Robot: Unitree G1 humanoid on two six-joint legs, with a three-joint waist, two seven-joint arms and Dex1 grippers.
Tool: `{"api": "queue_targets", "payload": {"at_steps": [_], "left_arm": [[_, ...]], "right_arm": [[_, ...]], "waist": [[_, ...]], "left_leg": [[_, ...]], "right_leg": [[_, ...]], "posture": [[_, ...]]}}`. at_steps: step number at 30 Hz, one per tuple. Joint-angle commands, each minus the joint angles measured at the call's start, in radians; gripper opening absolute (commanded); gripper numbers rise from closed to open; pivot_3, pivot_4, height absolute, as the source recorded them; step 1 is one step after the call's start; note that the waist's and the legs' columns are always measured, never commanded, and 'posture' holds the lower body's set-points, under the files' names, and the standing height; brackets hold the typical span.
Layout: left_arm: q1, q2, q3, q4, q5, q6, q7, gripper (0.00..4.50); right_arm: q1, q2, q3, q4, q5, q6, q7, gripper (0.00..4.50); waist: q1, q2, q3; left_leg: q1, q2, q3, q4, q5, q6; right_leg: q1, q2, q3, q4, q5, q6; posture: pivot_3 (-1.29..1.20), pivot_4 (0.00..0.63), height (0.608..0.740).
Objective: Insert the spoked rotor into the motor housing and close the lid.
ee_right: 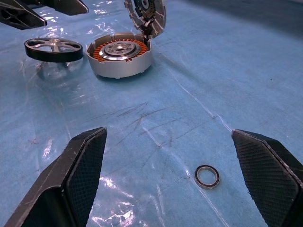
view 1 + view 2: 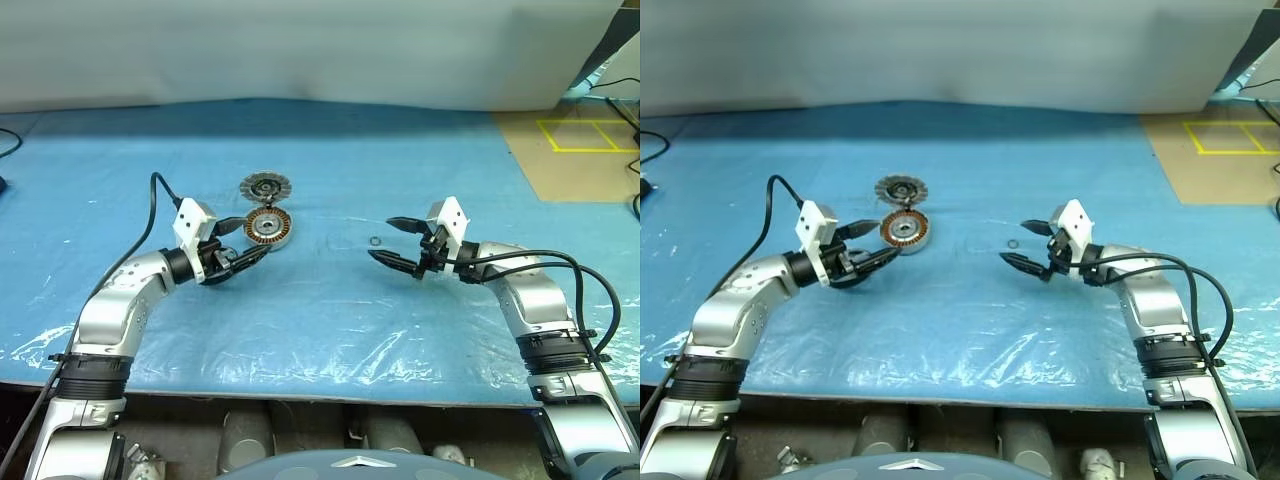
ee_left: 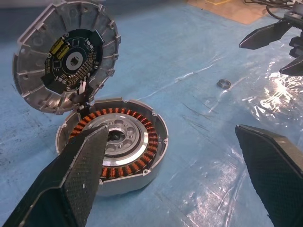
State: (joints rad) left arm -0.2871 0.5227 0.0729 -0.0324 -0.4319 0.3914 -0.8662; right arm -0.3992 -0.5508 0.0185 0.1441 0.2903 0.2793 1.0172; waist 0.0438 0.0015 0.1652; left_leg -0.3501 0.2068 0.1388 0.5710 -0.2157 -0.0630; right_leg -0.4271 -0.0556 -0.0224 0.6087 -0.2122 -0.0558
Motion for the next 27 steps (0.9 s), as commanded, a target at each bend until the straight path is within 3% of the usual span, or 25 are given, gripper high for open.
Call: {"api": "queue_targets", "payload": {"at_steps": [1,8,12,16,20,23,27], "left_arm": [[-0.021,-0.003,0.007,-0.023,-0.005,-0.016,0.005,4.5],[-0.075,0.062,-0.067,0.002,0.035,-0.015,-0.103,4.5],[-0.279,0.16,-0.21,0.133,0.172,-0.121,-0.284,4.5],[-0.539,0.186,-0.334,0.391,0.315,-0.338,-0.456,4.5],[-0.776,0.157,-0.455,0.743,0.487,-0.664,-0.569,4.5],[-0.934,0.092,-0.517,1.001,0.598,-0.882,-0.562,4.5],[-1.032,0.022,-0.522,1.187,0.659,-0.975,-0.548,4.5]], "right_arm": [[-0.001,-0.001,-0.009,-0.035,0.011,-0.011,-0.004,4.46],[0.001,0.018,0.003,-0.037,0.003,-0.019,-0.022,4.46],[0.001,0.039,0.014,-0.024,-0.005,-0.033,-0.033,4.46],[-0.004,0.066,0.022,-0.011,-0.015,-0.05,-0.049,4.46],[0.008,0.083,0.022,-0.018,-0.017,-0.064,-0.069,4.46],[0.044,0.098,0.015,-0.044,-0.018,-0.074,-0.101,4.46],[0.096,0.119,0.008,-0.091,-0.016,-0.077,-0.149,4.46]], "waist": [[0.0,0.0,0.0],[0.0,0.0,0.0],[0.005,0.0,0.0],[0.009,0.0,0.0],[0.007,0.0,0.0],[0.013,-0.001,0.0],[0.021,-0.002,0.001]], "left_leg": [[0.0,0.0,0.0,0.0,0.0,0.0],[0.0,0.0,0.0,0.0,0.0,0.0],[0.001,0.0,0.0,0.001,0.0,0.0],[0.002,-0.001,0.0,0.002,0.001,0.001],[0.0,-0.001,0.0,0.001,0.002,0.0],[-0.001,-0.001,0.0,0.001,0.002,0.0],[-0.003,-0.002,0.0,0.001,0.002,0.0]], "right_leg": [[0.0,0.0,0.0,0.0,0.0,0.0],[0.0,0.0,0.0,0.0,0.0,0.0],[0.0,0.0,0.0,0.002,0.0,0.0],[0.0,-0.002,0.0,0.003,0.0,0.0],[0.0,-0.002,0.0,0.002,0.001,0.001],[0.001,-0.001,-0.001,0.001,0.001,0.001],[0.001,-0.002,-0.001,-0.001,0.003,0.005]], "posture": [[0.0,0.15,0.74],[0.0,0.15,0.74],[0.0,0.15,0.74],[0.0,0.15,0.74],[0.0,0.15,0.74],[0.0,0.15,0.74],[0.0,0.15,0.74]]}}
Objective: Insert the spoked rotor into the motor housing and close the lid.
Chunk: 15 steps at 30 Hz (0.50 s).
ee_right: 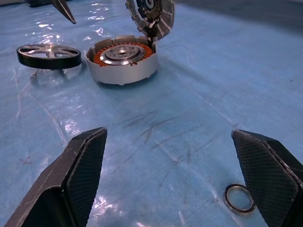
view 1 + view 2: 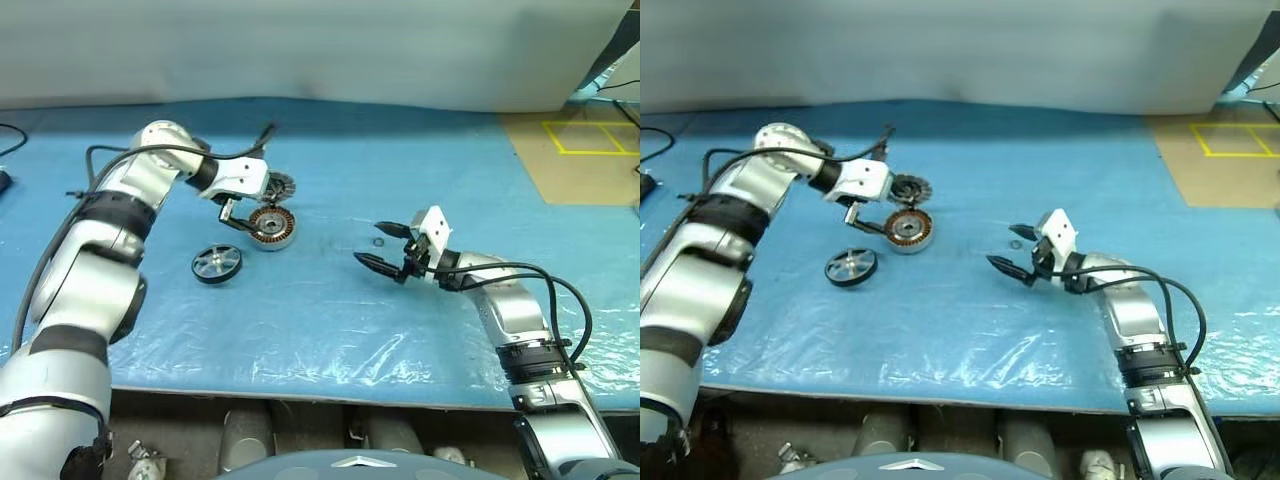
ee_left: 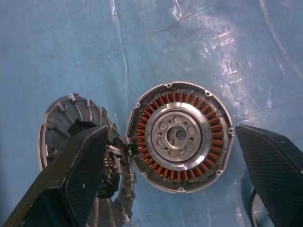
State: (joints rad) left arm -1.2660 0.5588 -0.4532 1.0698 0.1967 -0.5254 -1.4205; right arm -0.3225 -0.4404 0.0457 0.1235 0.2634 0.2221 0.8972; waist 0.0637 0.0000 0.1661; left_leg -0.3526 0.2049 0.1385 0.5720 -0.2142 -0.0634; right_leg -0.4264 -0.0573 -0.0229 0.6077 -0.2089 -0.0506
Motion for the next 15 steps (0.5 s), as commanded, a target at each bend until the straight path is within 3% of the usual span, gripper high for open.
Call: {"api": "queue_targets", "payload": {"at_steps": [1,5,10,15], "left_arm": [[-0.066,-0.026,0.01,0.11,0.035,-0.061,0.003,4.5],[-0.1,-0.065,0.031,0.173,0.039,-0.035,-0.058,4.5],[-0.156,-0.069,0.008,0.206,0.095,-0.023,-0.133,4.5],[-0.216,-0.091,-0.08,0.228,0.246,-0.058,-0.059,4.5]], "right_arm": [[0.031,0.014,-0.019,-0.081,0.01,-0.019,-0.04,4.46],[0.079,0.026,-0.024,-0.117,0.005,-0.021,-0.086,4.46],[0.031,0.017,-0.027,-0.088,0.007,-0.02,-0.091,4.46],[-0.038,-0.026,-0.013,-0.033,0.004,-0.02,-0.025,4.46]], "waist": [[0.005,0.0,0.0],[0.014,-0.004,0.003],[0.016,-0.011,0.006],[0.026,-0.011,0.007]], "left_leg": [[0.0,0.0,0.0,0.0,0.0,0.0],[0.0,0.0,0.0,0.0,0.0,0.0],[0.001,0.0,0.0,0.001,-0.002,-0.004],[0.001,0.0,0.0,0.001,-0.002,-0.004]], "right_leg": [[0.0,0.0,0.0,0.0,0.0,0.0],[0.0,0.0,0.0,0.0,0.0,0.001],[0.0,0.0,0.0,0.001,0.001,0.001],[0.002,-0.001,0.001,0.0,0.001,0.0]], "posture": [[0.0,0.15,0.74],[0.0,0.15,0.74],[0.0,0.15,0.74],[0.0,0.15,0.74]]}}
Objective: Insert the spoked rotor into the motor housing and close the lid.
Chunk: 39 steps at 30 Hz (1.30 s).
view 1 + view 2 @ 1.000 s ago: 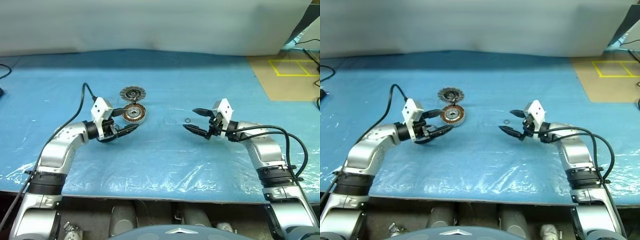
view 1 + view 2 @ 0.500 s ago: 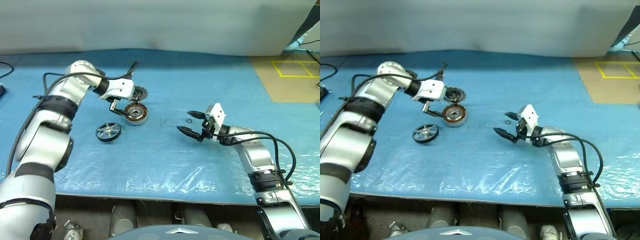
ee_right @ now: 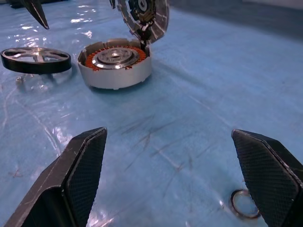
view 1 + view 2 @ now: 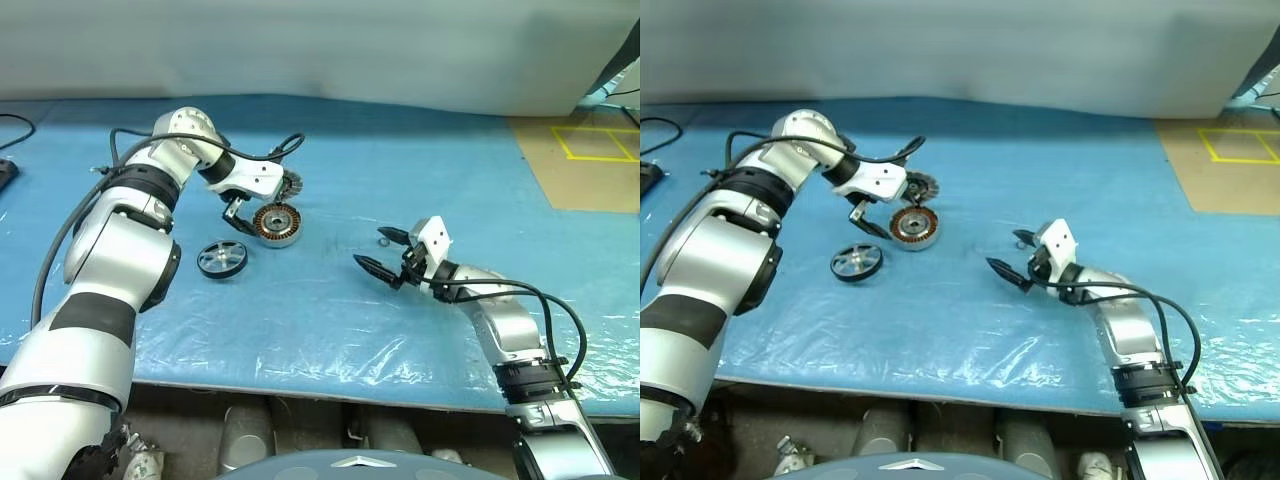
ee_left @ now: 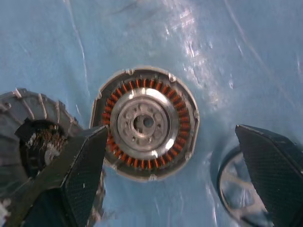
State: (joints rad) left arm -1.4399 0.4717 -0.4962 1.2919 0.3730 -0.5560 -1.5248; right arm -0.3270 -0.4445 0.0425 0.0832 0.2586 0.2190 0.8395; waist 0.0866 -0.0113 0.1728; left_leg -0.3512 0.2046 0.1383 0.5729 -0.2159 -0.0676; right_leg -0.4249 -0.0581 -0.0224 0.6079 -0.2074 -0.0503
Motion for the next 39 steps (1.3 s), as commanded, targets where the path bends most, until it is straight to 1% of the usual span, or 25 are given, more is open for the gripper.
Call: {"api": "queue_targets", "payload": {"at_steps": [1,6,10,17,24,32,39], "left_arm": [[-0.048,-0.012,-0.047,0.01,0.091,-0.025,0.071,4.5],[-0.051,-0.042,-0.081,0.022,0.16,-0.048,0.108,4.5],[-0.047,-0.072,-0.081,0.027,0.179,-0.042,0.144,4.5],[-0.011,-0.114,-0.082,0.031,0.195,-0.044,0.152,4.5],[0.019,-0.097,-0.1,0.03,0.229,-0.08,0.146,4.5],[0.045,-0.096,-0.108,0.033,0.254,-0.084,0.17,4.5],[0.082,-0.116,-0.118,0.033,0.276,-0.089,0.212,4.5]], "right_arm": [[-0.048,-0.031,-0.009,0.02,0.007,-0.018,0.044,4.46],[-0.088,-0.071,-0.015,0.052,0.008,-0.017,0.093,4.46],[-0.073,-0.082,-0.014,0.04,0.009,-0.013,0.103,4.46],[-0.037,-0.08,-0.017,-0.004,0.011,0.004,0.09,4.46],[-0.015,-0.09,-0.031,-0.016,0.012,0.008,0.077,4.46],[-0.029,-0.09,-0.028,-0.008,0.011,0.008,0.069,4.46],[-0.036,-0.088,-0.027,-0.012,0.01,0.012,0.062,4.46]], "waist": [[0.006,0.0,0.0],[0.011,0.0,0.0],[0.011,-0.001,0.001],[0.011,-0.001,0.001],[0.012,-0.001,0.001],[0.013,-0.002,0.001],[0.012,-0.002,0.001]], "left_leg": [[0.0,0.0,0.0,0.0,0.0,0.0],[-0.001,0.0,0.0,0.0,0.0,0.0],[-0.001,0.0,-0.001,0.0,0.0,0.0],[-0.001,0.0,-0.001,0.0,0.0,0.0],[-0.001,0.0,-0.001,0.0,0.0,0.0],[-0.001,0.0,-0.001,0.0,0.0,0.0],[0.0,0.0,-0.001,0.0,0.0,0.0]], "right_leg": [[0.0,0.0,0.0,0.0,0.0,0.001],[0.0,0.0,0.0,0.0,0.001,0.002],[0.0,0.001,0.0,0.0,0.001,0.002],[0.0,0.0,0.0,0.0,0.001,0.002],[0.0,0.0,0.0,0.0,0.001,0.002],[0.0,0.0,0.0,0.0,0.001,0.002],[0.0,0.0,0.0,0.0,0.001,0.002]], "posture": [[0.0,0.15,0.74],[0.0,0.15,0.74],[0.0,0.15,0.74],[0.0,0.15,0.74],[0.0,0.15,0.74],[0.0,0.15,0.74],[0.0,0.15,0.74]]}}
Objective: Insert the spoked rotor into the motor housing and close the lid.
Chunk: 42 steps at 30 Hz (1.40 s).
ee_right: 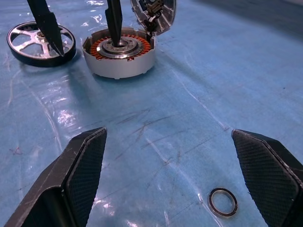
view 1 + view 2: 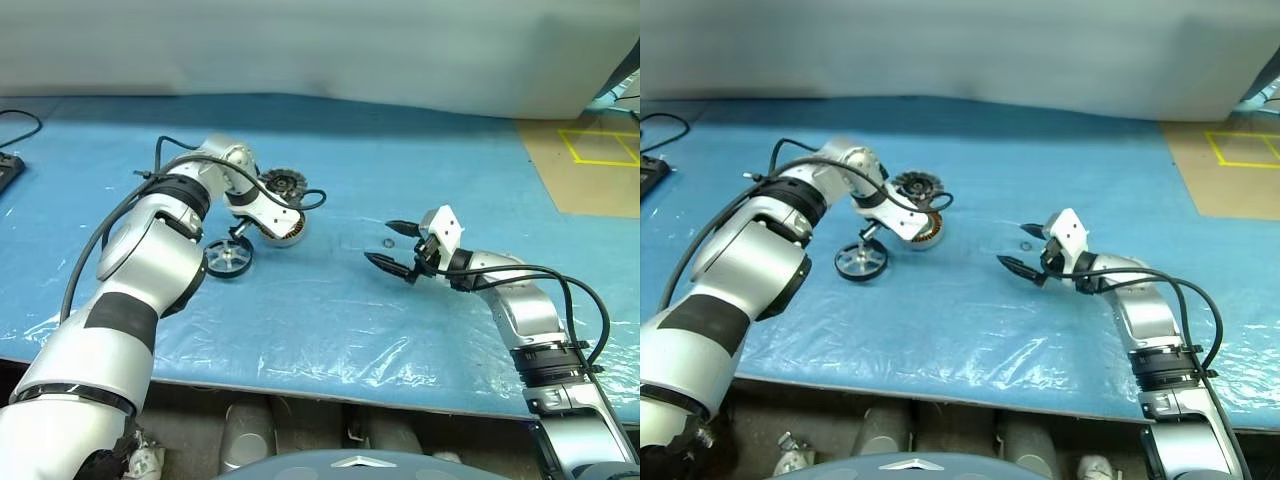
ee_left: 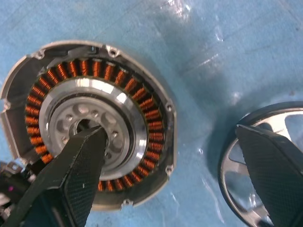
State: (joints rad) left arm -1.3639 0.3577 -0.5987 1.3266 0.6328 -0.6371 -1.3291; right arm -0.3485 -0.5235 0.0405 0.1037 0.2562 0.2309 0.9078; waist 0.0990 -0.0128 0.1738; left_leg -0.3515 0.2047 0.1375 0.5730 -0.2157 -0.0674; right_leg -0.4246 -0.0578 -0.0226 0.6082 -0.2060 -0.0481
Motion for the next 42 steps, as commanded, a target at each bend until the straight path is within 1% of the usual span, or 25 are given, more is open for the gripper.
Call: {"api": "queue_targets", "payload": {"at_steps": [1,4,7,11,13,14,15,19,24,27,33,36,40,42], "left_arm": [[0.008,-0.006,-0.018,-0.001,0.021,-0.005,0.029,4.5],[0.007,-0.016,-0.025,0.002,0.036,0.006,0.074,4.5],[0.003,-0.021,-0.033,0.006,0.046,0.017,0.11,3.96],[0.006,-0.024,-0.046,0.011,0.065,0.026,0.117,2.7],[0.011,-0.024,-0.045,0.012,0.06,0.021,0.104,2.7],[0.011,-0.024,-0.049,0.011,0.064,0.019,0.107,2.35],[0.012,-0.024,-0.054,0.011,0.069,0.021,0.112,2.21],[0.016,-0.03,-0.062,0.008,0.078,0.044,0.159,2.19],[0.022,-0.065,0.0,-0.005,0.01,0.094,0.15,2.19],[0.014,-0.085,0.011,-0.029,-0.005,0.108,0.147,2.19],[-0.008,-0.168,0.083,-0.098,-0.124,0.228,-0.083,2.19],[-0.011,-0.189,0.097,-0.169,-0.164,0.284,-0.178,2.19],[0.005,-0.193,0.091,-0.285,-0.199,0.346,-0.259,2.19],[0.023,-0.181,0.06,-0.347,-0.226,0.367,-0.281,2.19]], "right_arm": [[-0.014,-0.008,-0.024,-0.036,0.013,0.001,-0.008,4.46],[-0.01,-0.006,-0.021,-0.043,0.014,0.003,-0.012,4.46],[-0.009,-0.004,-0.021,-0.045,0.013,0.002,-0.017,4.5],[-0.009,-0.003,-0.022,-0.046,0.01,-0.003,-0.027,4.5],[-0.009,-0.003,-0.026,-0.046,0.012,-0.004,-0.031,4.5],[-0.009,-0.006,-0.03,-0.047,0.014,-0.003,-0.032,4.5],[-0.008,-0.009,-0.033,-0.047,0.015,-0.004,-0.033,4.5],[-0.007,-0.021,-0.05,-0.041,0.016,-0.008,-0.04,4.5],[-0.001,-0.036,-0.071,-0.024,0.009,-0.02,-0.044,4.5],[0.001,-0.042,-0.085,-0.015,0.005,-0.03,-0.052,4.5],[0.0,-0.055,-0.108,0.009,0.001,-0.046,-0.065,4.5],[0.007,-0.058,-0.115,0.009,0.003,-0.048,-0.075,4.5],[0.021,-0.067,-0.133,0.012,0.003,-0.052,-0.094,4.5],[0.027,-0.074,-0.145,0.014,0.002,-0.055,-0.101,4.5]], "waist": [[0.0,0.0,0.0],[0.001,0.0,0.0],[0.001,0.0,0.0],[-0.002,0.0,0.0],[-0.002,0.0,0.0],[-0.002,0.0,0.0],[-0.002,0.0,0.0],[-0.001,0.0,0.0],[0.003,0.0,0.0],[0.008,0.0,0.0],[0.032,0.0,0.0],[0.032,0.0,0.0],[0.024,0.0,0.001],[0.021,0.0,0.001]], "left_leg": [[0.0,0.0,0.0,0.0,0.0,0.0],[0.0,0.0,0.0,0.0,0.0,0.0],[0.0,0.0,0.0,0.0,0.0,0.0],[0.0,0.0,0.0,0.0,0.0,0.0],[0.001,0.0,0.0,0.0,0.0,0.0],[0.001,0.0,0.0,0.0,0.0,0.0],[0.001,0.0,0.0,0.0,0.0,0.0],[0.002,0.0,0.0,0.0,0.0,0.0],[0.004,-0.001,0.0,0.001,0.0,0.0],[0.004,-0.001,0.0,0.001,0.0,0.0],[0.002,-0.002,0.0,0.0,0.0,0.001],[0.002,-0.002,0.0,-0.001,0.002,0.004],[0.001,0.0,0.0,-0.001,0.002,0.004],[0.001,0.0,0.0,-0.002,0.002,0.004]], "right_leg": [[0.0,0.0,0.0,0.0,0.0,0.0],[0.0,0.0,0.0,0.0,0.0,0.0],[0.0,0.0,0.0,0.0,0.0,0.0],[0.0,0.0,0.0,0.0,0.0,0.0],[0.0,0.0,0.0,0.0,0.0,0.0],[0.001,0.0,0.0,0.0,0.0,0.0],[0.001,0.0,0.0,0.0,0.0,0.0],[0.002,0.0,0.0,0.0,0.0,0.0],[0.004,-0.001,0.0,0.0,0.0,-0.001],[0.004,-0.002,0.001,0.0,-0.001,-0.002],[0.004,-0.003,0.0,-0.002,-0.001,-0.002],[0.004,-0.003,0.0,-0.002,-0.001,-0.002],[0.002,-0.001,0.0,-0.002,-0.001,-0.002],[0.001,-0.001,0.0,-0.002,-0.002,-0.003]], "posture": [[0.0,0.15,0.74],[0.0,0.15,0.74],[0.0,0.15,0.74],[0.0,0.15,0.74],[0.0,0.15,0.74],[0.0,0.15,0.74],[0.0,0.15,0.74],[0.0,0.15,0.74],[0.0,0.15,0.74],[0.0,0.15,0.74],[0.0,0.15,0.74],[0.0,0.15,0.74],[0.0,0.15,0.74],[0.0,0.15,0.74]]}}
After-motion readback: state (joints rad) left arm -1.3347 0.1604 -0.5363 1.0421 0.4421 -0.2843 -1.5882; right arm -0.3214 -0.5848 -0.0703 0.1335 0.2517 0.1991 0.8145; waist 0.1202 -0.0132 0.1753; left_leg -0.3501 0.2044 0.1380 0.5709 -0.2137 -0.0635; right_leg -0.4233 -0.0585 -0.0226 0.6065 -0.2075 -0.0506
